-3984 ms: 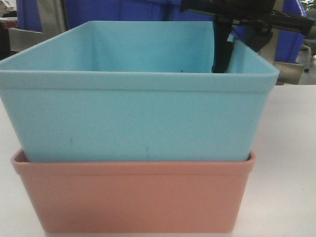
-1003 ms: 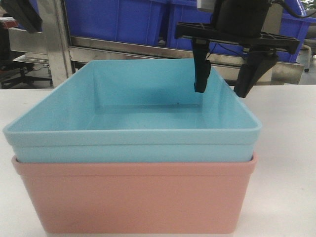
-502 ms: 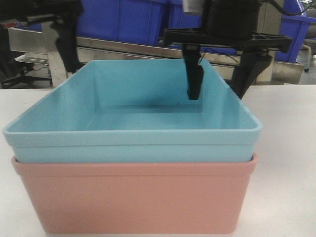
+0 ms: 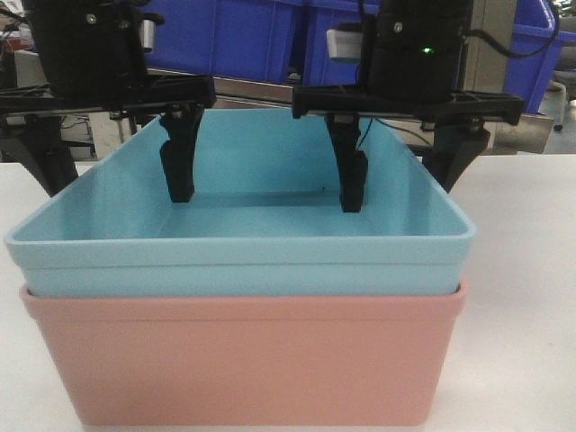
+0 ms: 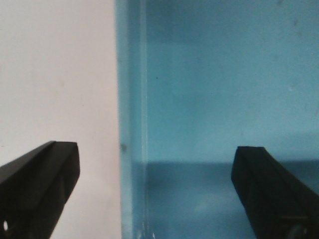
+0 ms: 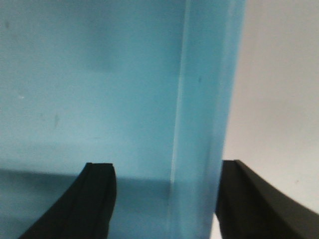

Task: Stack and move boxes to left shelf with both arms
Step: 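Move both grippers down onto the rims of the stacked bins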

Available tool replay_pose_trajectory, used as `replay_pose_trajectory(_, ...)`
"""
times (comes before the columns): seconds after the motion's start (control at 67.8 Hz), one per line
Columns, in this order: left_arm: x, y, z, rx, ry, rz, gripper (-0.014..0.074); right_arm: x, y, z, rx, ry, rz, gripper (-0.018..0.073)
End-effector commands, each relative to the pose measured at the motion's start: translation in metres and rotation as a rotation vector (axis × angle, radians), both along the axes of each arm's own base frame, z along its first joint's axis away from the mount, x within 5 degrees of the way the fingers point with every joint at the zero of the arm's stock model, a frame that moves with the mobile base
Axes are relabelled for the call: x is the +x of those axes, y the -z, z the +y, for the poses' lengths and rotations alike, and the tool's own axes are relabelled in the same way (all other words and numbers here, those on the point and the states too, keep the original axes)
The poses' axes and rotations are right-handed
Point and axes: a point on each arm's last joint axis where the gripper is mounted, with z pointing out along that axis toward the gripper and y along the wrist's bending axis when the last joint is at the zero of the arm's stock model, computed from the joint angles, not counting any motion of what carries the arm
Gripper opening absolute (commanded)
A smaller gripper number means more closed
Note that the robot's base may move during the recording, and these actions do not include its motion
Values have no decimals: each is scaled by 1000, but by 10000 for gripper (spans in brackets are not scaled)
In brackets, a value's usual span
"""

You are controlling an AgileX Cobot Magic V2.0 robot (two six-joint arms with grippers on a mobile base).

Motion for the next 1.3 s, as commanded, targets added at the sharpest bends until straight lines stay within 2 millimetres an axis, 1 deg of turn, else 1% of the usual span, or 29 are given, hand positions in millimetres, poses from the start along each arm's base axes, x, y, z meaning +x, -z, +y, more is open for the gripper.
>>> replay_pose_trajectory(0.0, -3, -22, -3, -55, -11, -49, 511, -1, -22, -2, 43, 10, -72, 508)
replay_pose_trajectory(0.266, 2, -4, -8, -57, -20, 6, 511, -5, -7, -4, 31, 12, -51, 508)
replay_pose_trajectory(0.576, 1, -4, -5, -16, -10, 20, 511, -5, -6, -4, 33, 12, -55, 508)
replay_pose_trajectory(0.989, 1, -4, -5, -17, -10, 18, 501, -5, -6, -4, 33, 12, -55, 503)
replay_pose_trajectory(1.077, 1, -4, -5, -18, -12, 17, 436, -5, -6, -4, 33, 12, -55, 453)
replay_pose_trajectory(1.151, 1, -4, -5, -19, -18, 18, 353, -5, -6, -4, 33, 12, -55, 361)
replay_pose_trajectory(1.21, 2, -4, -5, -19, -33, 17, 271, -5, -6, -4, 32, 12, -54, 255)
replay_pose_trajectory(1.284, 2, -4, -4, -15, -37, 12, 143, -5, -6, -4, 31, 12, -51, 125)
